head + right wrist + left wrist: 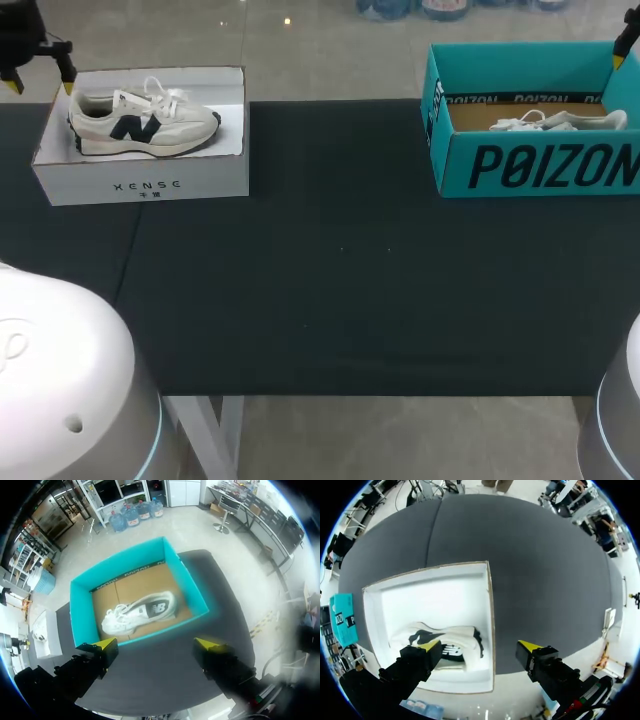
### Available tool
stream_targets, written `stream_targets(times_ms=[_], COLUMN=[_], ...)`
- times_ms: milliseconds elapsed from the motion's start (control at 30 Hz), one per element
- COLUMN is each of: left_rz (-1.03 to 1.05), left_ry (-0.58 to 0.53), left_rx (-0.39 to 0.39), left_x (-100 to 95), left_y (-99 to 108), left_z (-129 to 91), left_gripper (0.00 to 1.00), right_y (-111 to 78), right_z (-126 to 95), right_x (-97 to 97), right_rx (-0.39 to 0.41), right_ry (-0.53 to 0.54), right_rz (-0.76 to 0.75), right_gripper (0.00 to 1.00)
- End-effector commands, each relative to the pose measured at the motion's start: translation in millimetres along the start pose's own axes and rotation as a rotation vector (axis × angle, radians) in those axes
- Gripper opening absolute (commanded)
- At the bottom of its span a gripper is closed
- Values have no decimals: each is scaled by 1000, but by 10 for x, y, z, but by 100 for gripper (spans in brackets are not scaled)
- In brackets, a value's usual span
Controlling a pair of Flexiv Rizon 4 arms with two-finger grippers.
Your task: Take the shoe out of the shoebox, open the shoe tongue, remove and reinsert the insole, then place the shoe into the shoebox
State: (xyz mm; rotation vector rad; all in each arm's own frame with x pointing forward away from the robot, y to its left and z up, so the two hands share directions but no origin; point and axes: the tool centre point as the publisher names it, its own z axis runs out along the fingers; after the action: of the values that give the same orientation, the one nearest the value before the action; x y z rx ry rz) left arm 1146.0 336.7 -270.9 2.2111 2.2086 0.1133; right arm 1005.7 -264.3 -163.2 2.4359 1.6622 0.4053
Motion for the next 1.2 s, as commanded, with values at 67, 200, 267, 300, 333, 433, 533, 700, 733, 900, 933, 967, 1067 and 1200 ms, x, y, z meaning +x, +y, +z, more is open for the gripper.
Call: stream_targets(times_ms=[67,200,267,300,333,433,533,700,733,900,933,967,1067,1200], left_rz=[12,20,33,39,40,44,50,55,54,58,57,56,53,53], left_ry=[-11,-17,-20,-19,-20,-26,-32,-28,-29,-27,-27,-26,-25,-23], left_rx=[91,99,99,99,99,102,102,107,108,104,103,101,99,98], left_x=[26,-4,-35,-51,-63,-89,-117,-130,-121,-100,-95,-92,-81,-92], left_y=[371,421,415,410,415,440,459,461,459,456,459,460,476,494], left_z=[192,267,288,297,309,340,365,451,477,546,561,574,637,687], left_gripper=[100,100,100,100,100,100,100,100,100,100,100,100,100,100], right_y=[-9,-9,-9,-9,-9,-9,-9,-9,-9,-9,-9,-9,-9,-9], right_z=[-3,-3,-3,-3,-3,-3,-3,-3,-3,-3,-3,-3,-3,-3], right_x=[-1,-1,-1,-1,-1,-1,-1,-1,-1,-1,-1,-1,-1,-1], right_rx=[-2,-2,-2,-2,-2,-2,-2,-2,-2,-2,-2,-2,-2,-2], right_ry=[-1,-1,-1,-1,-1,-1,-1,-1,-1,-1,-1,-1,-1,-1], right_rz=[1,1,1,1,1,1,1,1,1,1,1,1,1,1], right_gripper=[100,100,100,100,100,100,100,100,100,100,100,100,100,100])
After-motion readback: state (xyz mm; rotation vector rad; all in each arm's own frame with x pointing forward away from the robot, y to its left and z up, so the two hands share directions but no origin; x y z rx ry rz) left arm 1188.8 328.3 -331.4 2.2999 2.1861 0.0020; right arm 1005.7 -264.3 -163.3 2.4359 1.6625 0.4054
